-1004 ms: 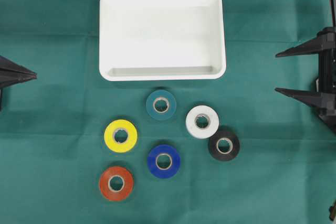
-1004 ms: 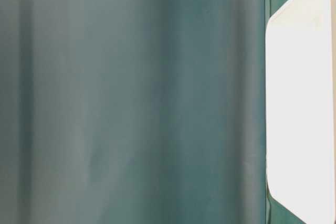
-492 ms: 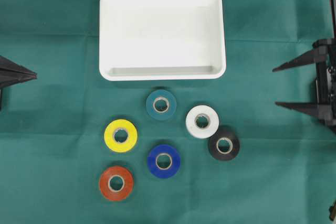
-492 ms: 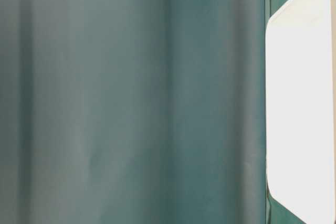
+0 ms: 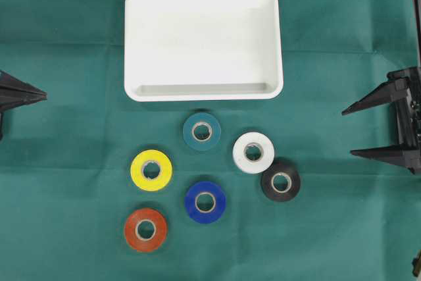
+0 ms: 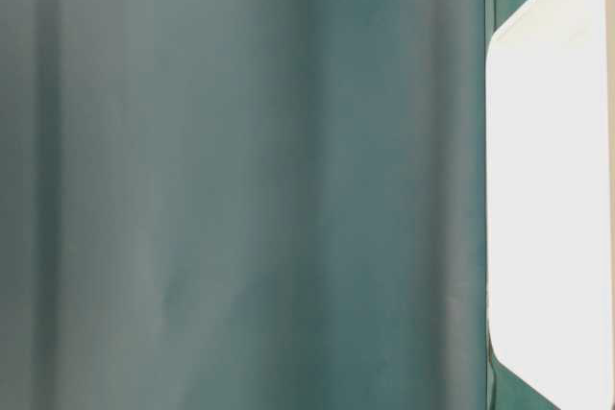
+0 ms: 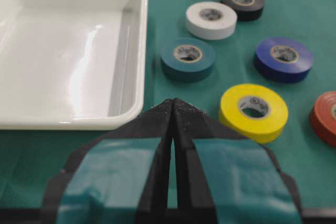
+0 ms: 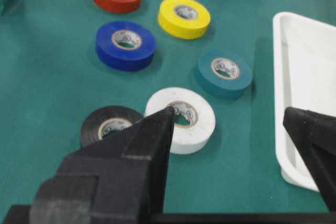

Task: Put the tape into the white case with the right arm.
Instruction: 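Move the right gripper inward toward the black tape roll, then lower the right gripper over the black tape roll and close on it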

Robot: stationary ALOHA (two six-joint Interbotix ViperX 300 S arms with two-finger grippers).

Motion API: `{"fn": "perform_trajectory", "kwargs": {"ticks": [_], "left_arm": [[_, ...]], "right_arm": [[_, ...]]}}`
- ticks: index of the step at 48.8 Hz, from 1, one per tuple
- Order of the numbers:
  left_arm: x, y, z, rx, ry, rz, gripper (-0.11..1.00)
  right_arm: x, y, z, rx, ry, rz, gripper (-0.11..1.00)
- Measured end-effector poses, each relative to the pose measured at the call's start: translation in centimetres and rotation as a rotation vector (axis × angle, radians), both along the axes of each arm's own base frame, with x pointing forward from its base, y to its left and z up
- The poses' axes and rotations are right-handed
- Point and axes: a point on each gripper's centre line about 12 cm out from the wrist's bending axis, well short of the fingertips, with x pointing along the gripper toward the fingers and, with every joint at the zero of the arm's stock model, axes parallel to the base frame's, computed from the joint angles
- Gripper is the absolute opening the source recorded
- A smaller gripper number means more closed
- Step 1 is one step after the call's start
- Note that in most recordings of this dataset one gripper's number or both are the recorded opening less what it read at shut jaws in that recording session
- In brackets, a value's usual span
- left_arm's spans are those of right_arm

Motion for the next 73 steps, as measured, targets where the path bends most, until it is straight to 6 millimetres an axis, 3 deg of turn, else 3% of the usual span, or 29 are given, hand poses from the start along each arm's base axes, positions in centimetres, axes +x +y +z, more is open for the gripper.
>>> {"fn": "perform_trajectory", "kwargs": {"ticks": [39,56,73], "left_arm": [[0.0,0.0,-0.1,0.0,0.002,0.002,0.0],[0.0,0.0,0.0,-0.002,0.0,0.002,0.0],[0.0,0.0,-0.2,0.0,0.003,0.002,0.0]], "right_arm": [[-0.1,0.4,-2.1,-0.061,0.101,0.035,0.65],[-0.8,2.3,-2.7,-0.077,0.121,0.165,0.61],[-0.6,2.5,-3.5,-0.089,0.168,0.173,0.58]]}}
